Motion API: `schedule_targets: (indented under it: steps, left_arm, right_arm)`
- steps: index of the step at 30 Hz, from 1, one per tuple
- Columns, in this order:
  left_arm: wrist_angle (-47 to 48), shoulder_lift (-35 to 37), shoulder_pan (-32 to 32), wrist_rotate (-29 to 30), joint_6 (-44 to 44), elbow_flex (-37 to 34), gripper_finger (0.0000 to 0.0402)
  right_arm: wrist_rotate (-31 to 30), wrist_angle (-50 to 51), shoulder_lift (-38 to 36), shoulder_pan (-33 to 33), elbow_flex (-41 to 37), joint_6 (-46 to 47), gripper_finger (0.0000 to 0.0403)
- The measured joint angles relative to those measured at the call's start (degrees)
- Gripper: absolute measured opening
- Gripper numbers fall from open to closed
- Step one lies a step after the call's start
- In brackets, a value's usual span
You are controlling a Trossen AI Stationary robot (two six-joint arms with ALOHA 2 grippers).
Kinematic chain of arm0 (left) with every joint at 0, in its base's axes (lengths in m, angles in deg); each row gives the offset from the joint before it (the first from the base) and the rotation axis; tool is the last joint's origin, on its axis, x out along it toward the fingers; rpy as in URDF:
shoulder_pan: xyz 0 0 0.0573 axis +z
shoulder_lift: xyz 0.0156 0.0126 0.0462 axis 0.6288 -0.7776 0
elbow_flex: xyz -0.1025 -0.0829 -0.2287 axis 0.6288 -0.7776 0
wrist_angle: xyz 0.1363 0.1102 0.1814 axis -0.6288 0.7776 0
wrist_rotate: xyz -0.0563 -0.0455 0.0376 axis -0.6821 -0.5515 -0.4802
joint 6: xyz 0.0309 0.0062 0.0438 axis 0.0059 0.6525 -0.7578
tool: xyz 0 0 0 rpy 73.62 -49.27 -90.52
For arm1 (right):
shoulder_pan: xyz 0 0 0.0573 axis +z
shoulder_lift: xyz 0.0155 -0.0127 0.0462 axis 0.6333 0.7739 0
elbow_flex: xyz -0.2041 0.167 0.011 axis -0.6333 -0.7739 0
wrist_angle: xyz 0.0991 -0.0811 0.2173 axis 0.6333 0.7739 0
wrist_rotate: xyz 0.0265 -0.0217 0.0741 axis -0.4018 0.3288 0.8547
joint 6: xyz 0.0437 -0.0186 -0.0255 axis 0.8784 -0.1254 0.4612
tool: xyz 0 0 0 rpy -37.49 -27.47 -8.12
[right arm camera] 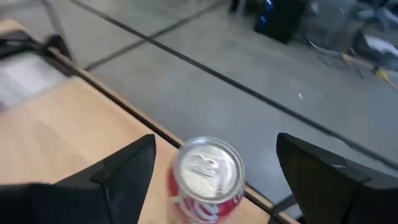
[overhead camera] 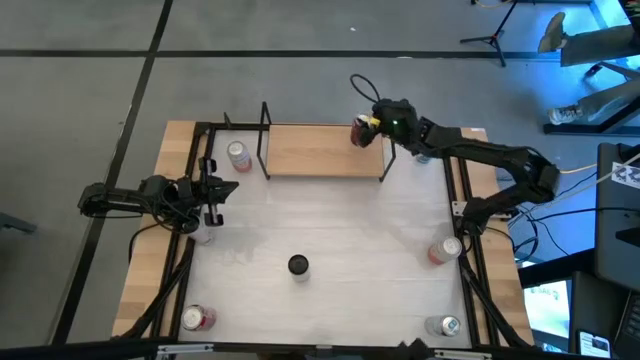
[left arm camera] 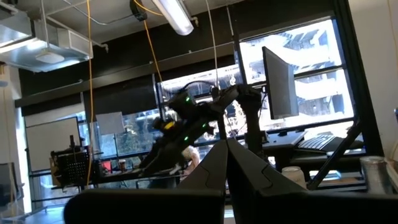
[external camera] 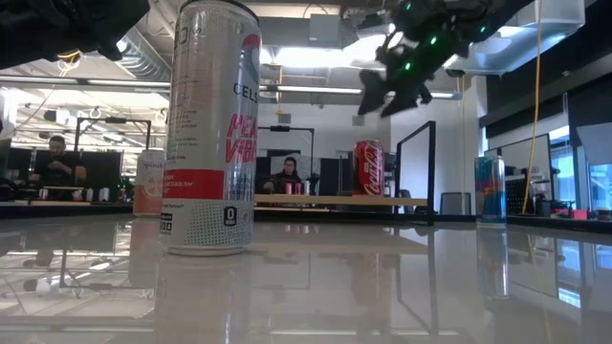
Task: Place canned beverage on shelf
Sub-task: Put the top blue soda can on the shelf
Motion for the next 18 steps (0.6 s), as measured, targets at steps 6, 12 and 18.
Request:
schedule_targets:
  steps: [6, 12, 18]
  left_arm:
    - [1.13, -0.02, 0.0, -0.54, -1.87, -0.02, 0.0001]
    - [1.14, -0.02, 0.0, -1.24, -1.68, -0.02, 0.0001]
    - [1.21, -0.02, 0.0, -1.49, -0.56, -0.02, 0.0001]
  right_arm:
    - [7.78, 5.98, -7.59, 8.47, 0.04, -4.23, 0.0331]
    - [9.84, 20.8, -17.93, 18.26, 0.06, -4.96, 0.0331]
    - [12.71, 38.1, -25.09, 25.56, 0.06, 1.98, 0.0331]
